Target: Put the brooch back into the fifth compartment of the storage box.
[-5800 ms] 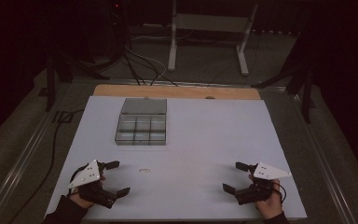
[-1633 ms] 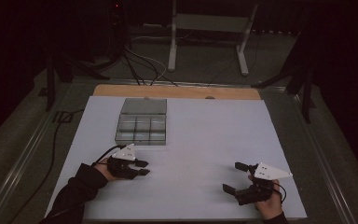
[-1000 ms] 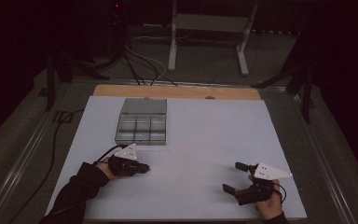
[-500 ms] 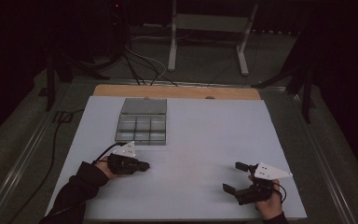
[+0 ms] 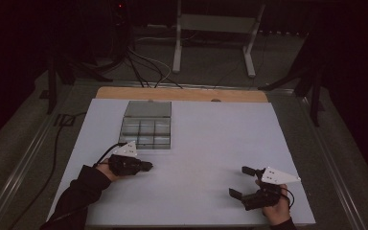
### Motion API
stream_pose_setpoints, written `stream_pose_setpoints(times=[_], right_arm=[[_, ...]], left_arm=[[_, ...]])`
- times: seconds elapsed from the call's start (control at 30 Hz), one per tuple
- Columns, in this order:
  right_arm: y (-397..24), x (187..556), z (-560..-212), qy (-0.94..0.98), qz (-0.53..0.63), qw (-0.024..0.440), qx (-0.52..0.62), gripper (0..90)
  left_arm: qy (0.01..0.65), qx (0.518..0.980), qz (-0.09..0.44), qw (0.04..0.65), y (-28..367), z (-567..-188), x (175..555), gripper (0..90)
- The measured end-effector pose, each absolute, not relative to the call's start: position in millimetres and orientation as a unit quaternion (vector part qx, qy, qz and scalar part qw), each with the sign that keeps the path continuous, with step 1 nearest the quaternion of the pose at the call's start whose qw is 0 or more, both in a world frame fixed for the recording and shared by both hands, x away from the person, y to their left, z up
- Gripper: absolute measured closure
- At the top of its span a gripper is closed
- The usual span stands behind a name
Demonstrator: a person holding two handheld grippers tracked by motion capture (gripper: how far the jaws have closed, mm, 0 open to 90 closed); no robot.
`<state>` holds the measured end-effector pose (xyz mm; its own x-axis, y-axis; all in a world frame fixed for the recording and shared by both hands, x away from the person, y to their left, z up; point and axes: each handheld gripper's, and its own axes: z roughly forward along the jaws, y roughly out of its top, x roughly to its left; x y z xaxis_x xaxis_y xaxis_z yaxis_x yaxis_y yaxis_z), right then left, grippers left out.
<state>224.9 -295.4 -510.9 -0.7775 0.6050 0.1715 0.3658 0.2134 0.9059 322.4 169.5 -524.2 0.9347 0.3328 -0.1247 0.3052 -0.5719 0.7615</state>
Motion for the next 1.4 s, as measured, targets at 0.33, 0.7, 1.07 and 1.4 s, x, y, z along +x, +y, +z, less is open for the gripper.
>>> stream_pose_setpoints(times=[0.33,0.7,1.07,1.4], right_arm=[[-295,225,-511,0.772,0.543,0.109,0.314,0.0],[-295,225,-511,0.771,0.543,0.110,0.315,0.0],[-295,225,-510,0.772,0.543,0.110,0.312,0.0],[-295,225,-511,0.773,0.541,0.109,0.312,0.0]], left_arm=[[0.197,0.876,0.026,0.440,172,-517,326,87.7],[0.205,0.867,0.033,0.452,173,-510,333,87.7],[0.214,0.858,0.041,0.464,177,-502,340,87.7],[0.231,0.843,0.048,0.483,179,-497,349,87.7]])
